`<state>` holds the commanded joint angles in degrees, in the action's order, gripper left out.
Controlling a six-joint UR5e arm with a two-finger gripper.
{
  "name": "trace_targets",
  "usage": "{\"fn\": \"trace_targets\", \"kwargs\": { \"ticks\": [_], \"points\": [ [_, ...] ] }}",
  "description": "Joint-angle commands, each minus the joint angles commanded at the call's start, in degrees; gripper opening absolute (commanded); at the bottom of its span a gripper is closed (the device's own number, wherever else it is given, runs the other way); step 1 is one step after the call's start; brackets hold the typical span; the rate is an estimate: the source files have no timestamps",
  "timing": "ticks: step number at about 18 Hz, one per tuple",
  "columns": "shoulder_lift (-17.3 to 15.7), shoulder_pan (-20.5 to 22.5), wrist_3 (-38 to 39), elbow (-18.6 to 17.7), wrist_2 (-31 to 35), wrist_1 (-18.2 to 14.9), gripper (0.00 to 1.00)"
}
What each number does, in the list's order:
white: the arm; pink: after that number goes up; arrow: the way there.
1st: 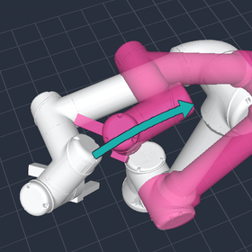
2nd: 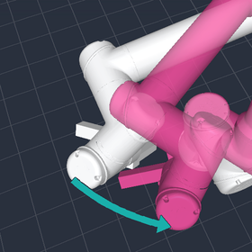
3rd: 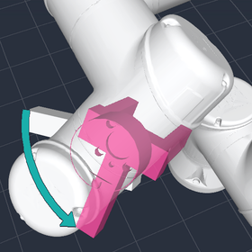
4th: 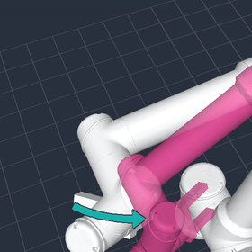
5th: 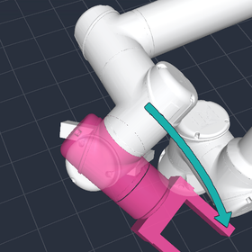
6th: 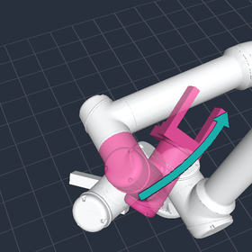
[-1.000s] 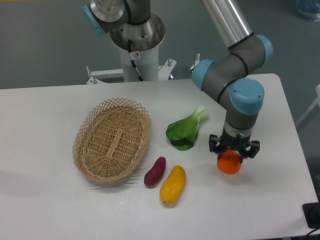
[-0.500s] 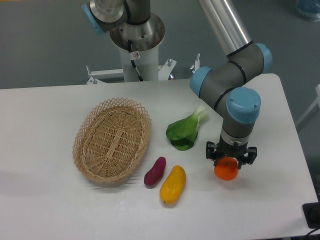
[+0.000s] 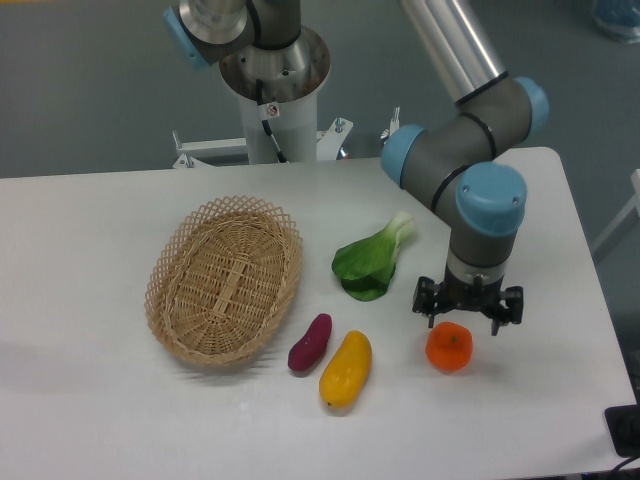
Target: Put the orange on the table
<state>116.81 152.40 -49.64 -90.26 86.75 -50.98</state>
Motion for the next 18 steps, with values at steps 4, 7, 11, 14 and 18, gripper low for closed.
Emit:
{"fn": "trace_targets", "kwargs": {
  "ticks": [4, 7, 11, 14, 18],
  "points": [
    [-2.28, 2.71, -10.89, 0.00, -0.62, -7.27, 1.00],
    [-3.78, 5.61, -18.62, 0.70, -3.24, -11.50, 1.00],
    [-5.36, 8.44, -26.02, 0.61, -4.84, -14.94, 1.00],
    [-6.42, 8.79, -28.05, -0.96, -4.14, -14.16, 1.00],
    [-6.77, 10.71, -33.55, -1.41, -3.96, -14.06, 1.00]
  ]
}}
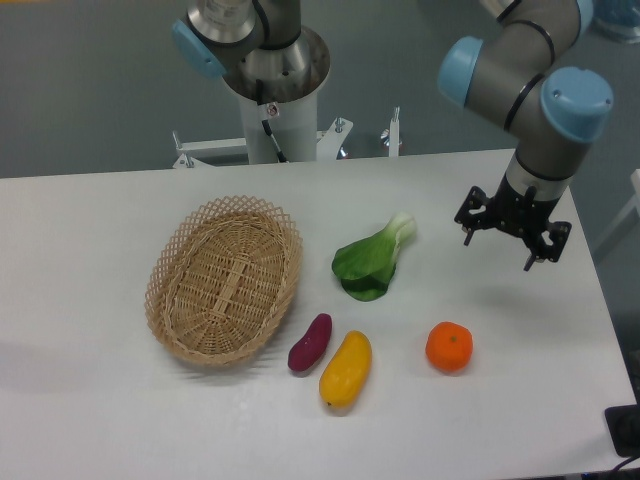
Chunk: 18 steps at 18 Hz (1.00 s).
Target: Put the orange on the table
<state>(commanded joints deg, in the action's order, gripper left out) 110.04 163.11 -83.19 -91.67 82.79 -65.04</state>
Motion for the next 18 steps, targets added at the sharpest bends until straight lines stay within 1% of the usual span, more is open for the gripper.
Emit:
{"fn": "trace_targets", "kwargs": {
  "ticks": [2, 4, 7, 14, 16, 18],
  "points": [
    [0.00, 1.15, -3.19, -0.35, 0.00, -0.09, 1.00],
    [-0.87, 1.42, -3.55, -0.62, 0.00, 0.09, 1.00],
    [-1.14, 2.29, -3.73, -0.62, 0.17, -0.09, 1.00],
    [-1.14, 2.30, -5.49, -0.62, -0.09, 0.53, 1.00],
    [-1.14, 2.30, -5.49, -0.70, -0.09, 1.49, 1.00],
    [-1.14, 2.21, -5.57, -1.14, 0.09, 1.67, 1.00]
  ]
}}
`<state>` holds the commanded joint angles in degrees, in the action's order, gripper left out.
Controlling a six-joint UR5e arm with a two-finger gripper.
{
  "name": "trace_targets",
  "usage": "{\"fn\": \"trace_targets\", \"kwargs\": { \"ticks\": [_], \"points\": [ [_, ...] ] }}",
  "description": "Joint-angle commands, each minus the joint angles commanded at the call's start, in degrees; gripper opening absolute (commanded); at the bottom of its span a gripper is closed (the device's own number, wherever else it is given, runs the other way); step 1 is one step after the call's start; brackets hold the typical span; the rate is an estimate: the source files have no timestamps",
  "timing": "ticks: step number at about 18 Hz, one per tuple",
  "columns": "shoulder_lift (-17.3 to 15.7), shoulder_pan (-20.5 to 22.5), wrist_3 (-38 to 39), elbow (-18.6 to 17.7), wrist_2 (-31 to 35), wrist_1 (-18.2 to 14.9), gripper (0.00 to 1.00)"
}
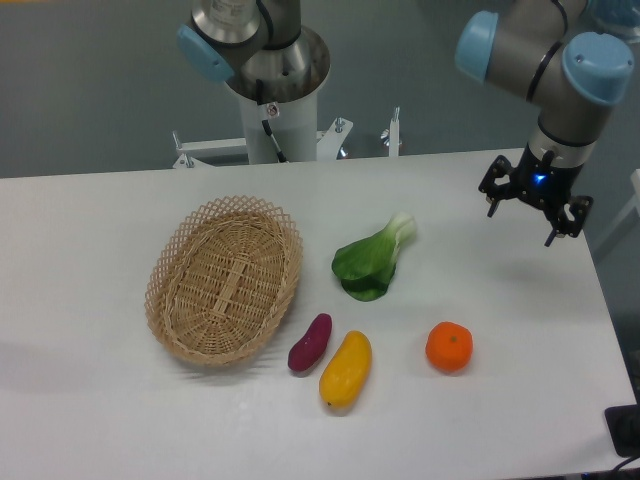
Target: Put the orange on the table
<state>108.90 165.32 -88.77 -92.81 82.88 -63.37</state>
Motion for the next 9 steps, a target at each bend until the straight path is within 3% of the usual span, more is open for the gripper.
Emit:
{"fn": "trace_targets", "kwargs": {
  "ticks": [9],
  "points": [
    [0.09, 0.18, -2.90, -0.09, 0.09, 0.35, 1.00]
  ]
}}
